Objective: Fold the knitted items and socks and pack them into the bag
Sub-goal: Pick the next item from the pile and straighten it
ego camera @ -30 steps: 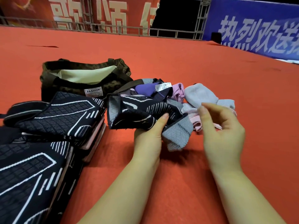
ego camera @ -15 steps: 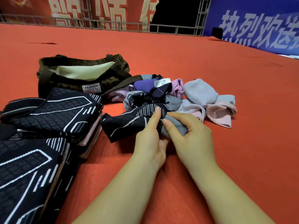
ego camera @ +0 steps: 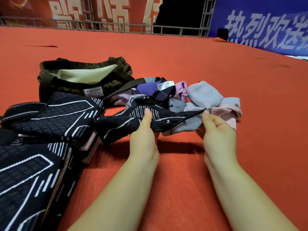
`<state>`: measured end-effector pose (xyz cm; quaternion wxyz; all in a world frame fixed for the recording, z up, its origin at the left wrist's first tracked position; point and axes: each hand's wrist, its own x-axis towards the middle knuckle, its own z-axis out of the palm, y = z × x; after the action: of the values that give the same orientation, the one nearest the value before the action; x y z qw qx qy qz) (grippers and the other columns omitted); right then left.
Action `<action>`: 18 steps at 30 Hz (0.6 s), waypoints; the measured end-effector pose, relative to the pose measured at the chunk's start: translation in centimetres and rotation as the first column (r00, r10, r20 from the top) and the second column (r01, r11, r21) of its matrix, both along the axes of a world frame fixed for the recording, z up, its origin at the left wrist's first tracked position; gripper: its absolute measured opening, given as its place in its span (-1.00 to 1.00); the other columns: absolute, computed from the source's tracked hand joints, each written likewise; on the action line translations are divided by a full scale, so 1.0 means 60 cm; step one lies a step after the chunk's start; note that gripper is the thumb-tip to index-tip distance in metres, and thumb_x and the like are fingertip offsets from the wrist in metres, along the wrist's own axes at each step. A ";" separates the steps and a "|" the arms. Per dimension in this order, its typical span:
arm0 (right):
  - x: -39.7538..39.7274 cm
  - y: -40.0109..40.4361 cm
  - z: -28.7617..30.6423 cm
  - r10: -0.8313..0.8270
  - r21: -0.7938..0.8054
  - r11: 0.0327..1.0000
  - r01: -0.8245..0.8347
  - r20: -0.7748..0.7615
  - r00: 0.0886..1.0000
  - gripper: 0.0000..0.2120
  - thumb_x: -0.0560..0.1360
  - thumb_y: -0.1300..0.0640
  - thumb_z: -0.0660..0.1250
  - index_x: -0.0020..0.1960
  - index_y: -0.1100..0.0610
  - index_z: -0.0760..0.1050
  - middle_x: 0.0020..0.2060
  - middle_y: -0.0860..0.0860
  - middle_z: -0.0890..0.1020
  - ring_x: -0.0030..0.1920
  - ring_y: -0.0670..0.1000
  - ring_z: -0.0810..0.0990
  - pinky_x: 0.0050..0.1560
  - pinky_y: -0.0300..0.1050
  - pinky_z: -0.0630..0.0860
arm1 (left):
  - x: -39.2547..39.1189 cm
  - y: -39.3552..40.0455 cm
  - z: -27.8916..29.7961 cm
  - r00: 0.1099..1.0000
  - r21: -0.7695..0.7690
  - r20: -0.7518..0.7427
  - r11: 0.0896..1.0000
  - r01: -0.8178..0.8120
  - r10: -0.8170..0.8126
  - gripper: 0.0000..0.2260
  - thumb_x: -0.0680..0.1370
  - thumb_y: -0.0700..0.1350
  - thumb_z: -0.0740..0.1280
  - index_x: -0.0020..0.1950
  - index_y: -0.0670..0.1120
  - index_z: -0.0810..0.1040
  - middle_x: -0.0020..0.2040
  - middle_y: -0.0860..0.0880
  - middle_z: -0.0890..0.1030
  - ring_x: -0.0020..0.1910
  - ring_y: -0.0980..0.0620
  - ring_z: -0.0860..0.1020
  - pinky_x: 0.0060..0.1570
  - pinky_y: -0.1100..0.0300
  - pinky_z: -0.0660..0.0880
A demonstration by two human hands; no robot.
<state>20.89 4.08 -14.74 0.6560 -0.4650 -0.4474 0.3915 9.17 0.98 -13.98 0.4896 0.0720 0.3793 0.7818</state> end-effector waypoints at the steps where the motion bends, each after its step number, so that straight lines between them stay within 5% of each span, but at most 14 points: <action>1: 0.002 0.001 0.004 0.002 -0.020 1.000 -0.003 -0.080 0.997 -0.76 0.57 0.16 0.27 -0.27 0.06 0.53 -0.53 -0.20 0.54 -0.32 -0.14 0.47 -0.16 -0.16 0.44 | -0.002 0.000 0.003 0.999 0.021 0.032 1.000 0.009 -0.010 -0.91 0.54 -0.14 0.34 0.00 -0.10 0.60 -0.07 0.00 0.69 -0.05 0.03 0.65 0.16 0.03 0.52; 4: 0.010 0.011 0.013 0.025 -0.072 0.996 -0.051 -0.331 0.943 -0.80 0.58 0.19 0.24 -0.21 0.10 0.51 -0.52 -0.24 0.58 -0.22 -0.06 0.52 -0.07 -0.14 0.47 | -0.015 0.004 0.011 0.994 0.070 0.106 0.997 0.019 -0.027 -0.76 0.56 -0.16 0.30 0.22 -0.15 0.54 0.10 -0.14 0.65 0.10 -0.10 0.62 0.15 -0.06 0.53; 8: 0.021 0.025 0.012 0.040 -0.055 0.996 -0.070 -0.431 0.902 -0.82 0.56 0.13 0.28 -0.19 0.12 0.54 -0.35 -0.06 0.65 -0.21 -0.08 0.57 -0.04 -0.15 0.52 | -0.023 0.007 0.015 0.990 0.087 0.112 0.993 0.079 -0.088 -0.78 0.56 -0.13 0.31 0.18 -0.16 0.55 0.11 -0.16 0.64 0.10 -0.11 0.61 0.10 -0.04 0.55; 10: 0.026 0.021 0.009 0.030 0.094 0.995 -0.018 -0.138 0.990 -0.80 0.52 0.04 0.34 -0.19 0.14 0.60 -0.22 -0.04 0.64 -0.17 -0.20 0.57 -0.01 -0.26 0.50 | -0.027 0.005 0.013 0.984 0.091 0.081 0.985 0.149 -0.157 -0.77 0.56 -0.10 0.30 0.19 -0.14 0.55 0.09 -0.14 0.65 0.04 -0.09 0.63 -0.01 0.02 0.60; 13: 0.028 0.003 0.008 -0.013 0.289 0.954 -0.074 0.289 0.957 -0.83 0.51 0.12 0.36 -0.25 0.10 0.54 -0.43 -0.23 0.58 -0.36 -0.27 0.49 -0.21 -0.43 0.39 | -0.035 0.002 0.007 0.945 0.005 -0.073 0.948 0.319 -0.318 -0.81 0.55 -0.01 0.30 0.11 -0.03 0.56 0.06 -0.09 0.66 -0.05 -0.08 0.62 -0.02 0.03 0.59; 16: 0.031 0.001 0.007 -0.028 0.321 0.943 -0.088 0.340 0.940 -0.76 0.45 -0.04 0.36 -0.31 0.08 0.48 -0.43 -0.16 0.56 -0.37 -0.17 0.44 -0.27 -0.35 0.38 | -0.036 -0.009 0.007 0.842 -0.091 -0.206 0.866 0.491 -0.499 -0.78 0.45 0.02 0.35 0.03 -0.02 0.59 0.08 -0.13 0.64 0.05 -0.16 0.59 0.16 -0.08 0.50; 18: 0.033 0.004 0.008 0.011 0.282 0.954 -0.102 0.309 0.951 -0.73 0.46 -0.02 0.37 -0.30 0.12 0.45 -0.43 -0.16 0.54 -0.36 -0.17 0.44 -0.26 -0.35 0.38 | -0.033 -0.017 0.011 0.780 -0.092 -0.302 0.831 0.549 -0.548 -0.78 0.32 0.02 0.38 -0.08 0.01 0.61 0.00 -0.07 0.65 -0.02 -0.09 0.61 0.11 -0.02 0.53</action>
<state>22.85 4.32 -14.26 0.6295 -0.4036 -0.6095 0.2632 7.19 -0.01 -13.33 0.6285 0.3034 0.4146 0.5839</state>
